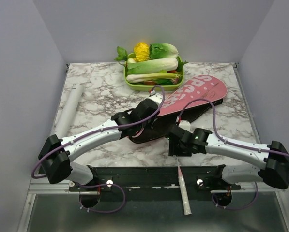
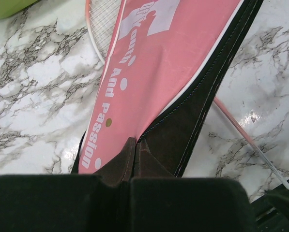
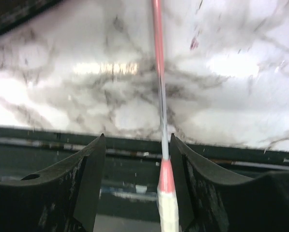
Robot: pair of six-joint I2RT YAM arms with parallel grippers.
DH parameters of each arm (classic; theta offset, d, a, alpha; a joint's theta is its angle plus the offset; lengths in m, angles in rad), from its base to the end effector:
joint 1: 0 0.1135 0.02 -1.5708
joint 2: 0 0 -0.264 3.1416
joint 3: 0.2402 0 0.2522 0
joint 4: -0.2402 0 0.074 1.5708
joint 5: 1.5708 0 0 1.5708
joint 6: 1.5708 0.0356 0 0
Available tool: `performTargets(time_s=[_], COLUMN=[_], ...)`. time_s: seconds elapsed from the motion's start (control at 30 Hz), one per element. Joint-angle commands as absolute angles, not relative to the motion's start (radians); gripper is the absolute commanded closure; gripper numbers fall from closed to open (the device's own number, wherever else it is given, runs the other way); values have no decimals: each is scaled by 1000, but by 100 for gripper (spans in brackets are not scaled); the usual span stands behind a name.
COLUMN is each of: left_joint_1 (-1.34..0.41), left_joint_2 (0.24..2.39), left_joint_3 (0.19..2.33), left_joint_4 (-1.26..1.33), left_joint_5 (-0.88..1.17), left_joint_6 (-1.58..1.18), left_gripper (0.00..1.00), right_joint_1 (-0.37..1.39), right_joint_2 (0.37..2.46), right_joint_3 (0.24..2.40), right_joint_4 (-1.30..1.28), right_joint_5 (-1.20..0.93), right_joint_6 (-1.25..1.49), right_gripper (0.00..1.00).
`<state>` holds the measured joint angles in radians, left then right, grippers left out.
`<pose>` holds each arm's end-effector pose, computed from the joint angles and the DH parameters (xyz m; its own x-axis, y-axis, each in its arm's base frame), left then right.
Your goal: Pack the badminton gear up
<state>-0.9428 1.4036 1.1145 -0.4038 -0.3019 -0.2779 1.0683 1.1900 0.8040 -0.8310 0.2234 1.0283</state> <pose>0.1913 -0.2455 0.2925 -0.5360 0.2924 -0.7920 0.5108 0.8592 -0.0284 0.1076 0.1794 0.2200 -0.9335 0.0354 -0.3569 -0.0352 0.9813 0.1894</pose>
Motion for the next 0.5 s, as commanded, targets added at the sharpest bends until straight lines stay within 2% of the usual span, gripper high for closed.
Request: performTargets(time_s=[0.0,0.23,0.47], left_joint_1=[-946,-946,-946], left_joint_2=[1361,1338,1342], left_joint_3=[1103,1086,1081], left_joint_4=[-397,-414,-419], left_joint_5=[-316,-321,-322], left_joint_6=[-282,-288,-288], left_gripper=[100,100,100], right_joint_1=[1022,898,839], right_joint_2=[1316,1417,1546], right_joint_3=[894,859,885], right_joint_4=[-881,-669,-540], right_joint_5=[422,440,388], right_joint_6=[991,902,798], right_gripper=[36,46,50])
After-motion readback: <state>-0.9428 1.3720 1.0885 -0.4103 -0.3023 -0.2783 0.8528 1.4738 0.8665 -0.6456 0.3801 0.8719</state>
